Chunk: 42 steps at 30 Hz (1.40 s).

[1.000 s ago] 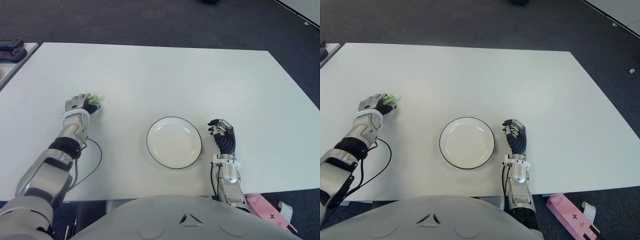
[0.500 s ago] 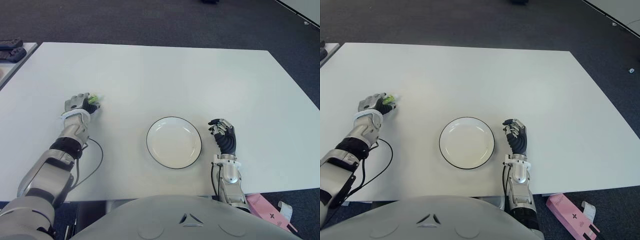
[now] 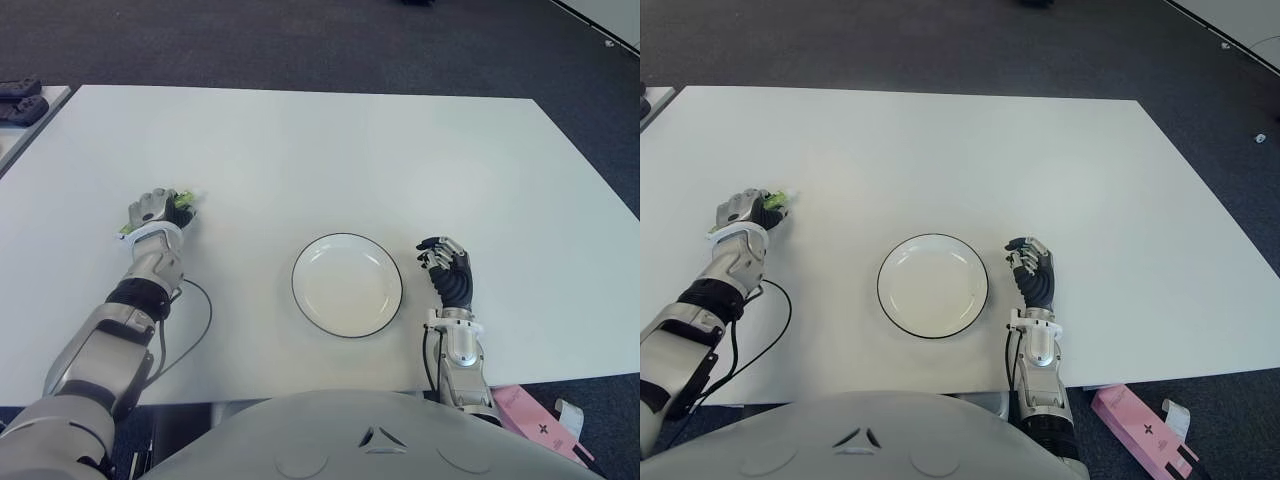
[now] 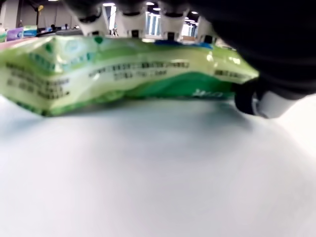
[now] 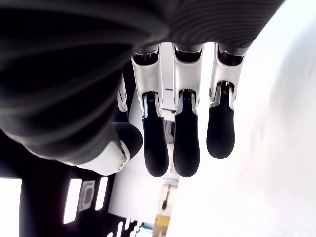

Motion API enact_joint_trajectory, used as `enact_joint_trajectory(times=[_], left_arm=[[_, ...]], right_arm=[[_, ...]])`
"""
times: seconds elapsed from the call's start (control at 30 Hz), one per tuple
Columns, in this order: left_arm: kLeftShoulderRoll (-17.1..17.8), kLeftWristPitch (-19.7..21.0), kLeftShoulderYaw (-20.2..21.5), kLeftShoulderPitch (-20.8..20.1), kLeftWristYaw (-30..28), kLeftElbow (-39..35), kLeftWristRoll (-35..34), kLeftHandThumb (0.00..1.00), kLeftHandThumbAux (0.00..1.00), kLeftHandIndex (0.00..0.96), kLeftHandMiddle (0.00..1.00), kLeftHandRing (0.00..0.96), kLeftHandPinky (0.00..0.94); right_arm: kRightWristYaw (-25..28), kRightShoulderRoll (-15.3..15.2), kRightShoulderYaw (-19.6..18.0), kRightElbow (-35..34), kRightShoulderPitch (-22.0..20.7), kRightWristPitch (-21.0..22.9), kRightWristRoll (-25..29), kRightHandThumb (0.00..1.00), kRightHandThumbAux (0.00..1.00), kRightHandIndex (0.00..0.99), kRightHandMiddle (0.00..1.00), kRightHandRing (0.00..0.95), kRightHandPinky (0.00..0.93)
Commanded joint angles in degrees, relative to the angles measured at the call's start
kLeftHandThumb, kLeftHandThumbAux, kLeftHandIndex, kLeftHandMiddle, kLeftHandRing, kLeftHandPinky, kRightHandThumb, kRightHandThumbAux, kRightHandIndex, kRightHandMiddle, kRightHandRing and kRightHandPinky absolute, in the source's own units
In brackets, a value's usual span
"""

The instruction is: Put the toothpaste on the table into the plate.

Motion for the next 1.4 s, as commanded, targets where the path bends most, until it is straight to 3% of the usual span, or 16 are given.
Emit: enact_joint_trajectory(times=[0.03,0.27,0.33,0.4,0.5,0.67,0.77,1.4], left_arm=[[-0.5,-0.4,0.6,1.9,0.1,-0.4,-0.9,0.593,0.411,0.322,0.345,0.344,0.433],[-0.1,-1.8,0.2,2.3,2.2,-0.5,0.0,0.697,0.421,0.476,0.420,0.418,0.482],[0.1,-2.4,-0.4,2.4,4.1,-0.1,1.0,0.714,0.548,0.458,0.457,0.465,0.536],[0.2,-2.6,-0.7,2.4,5.3,0.3,1.6,0.723,0.613,0.449,0.480,0.492,0.565],[-0.1,-2.2,-0.9,2.3,6.5,0.7,1.9,0.819,0.646,0.447,0.478,0.609,0.662],[-0.9,-1.6,0.1,2.2,7.4,1.1,1.0,0.846,0.660,0.415,0.513,0.763,0.805],[-1.3,-1.9,0.9,2.3,8.2,1.1,0.3,0.849,0.664,0.405,0.527,0.812,0.842],[-1.4,-5.3,2.6,3.7,9.6,-0.3,-0.9,0.850,0.668,0.398,0.542,0.861,0.862]], right_arm=[[0.1,0.5,-0.2,-0.7,0.1,0.6,0.9,0.713,0.729,0.431,0.506,0.537,0.561],[-0.1,0.7,-0.3,-1.0,0.2,0.5,0.8,0.713,0.729,0.432,0.514,0.535,0.564],[-0.1,0.8,-0.4,-1.0,0.2,0.6,0.8,0.713,0.729,0.433,0.516,0.535,0.564],[-0.2,0.8,-0.4,-1.0,0.2,0.6,0.7,0.713,0.729,0.433,0.516,0.535,0.564],[-0.5,0.9,-0.5,-1.0,0.2,0.5,0.6,0.714,0.729,0.433,0.517,0.536,0.567],[-0.4,0.9,-0.5,-1.3,0.2,0.7,0.6,0.714,0.729,0.433,0.519,0.536,0.568],[-0.4,0.9,-0.5,-1.6,0.3,1.2,0.6,0.714,0.728,0.433,0.520,0.535,0.566],[-0.3,1.2,-1.1,-1.9,0.3,1.6,0.7,0.715,0.728,0.433,0.515,0.531,0.563]])
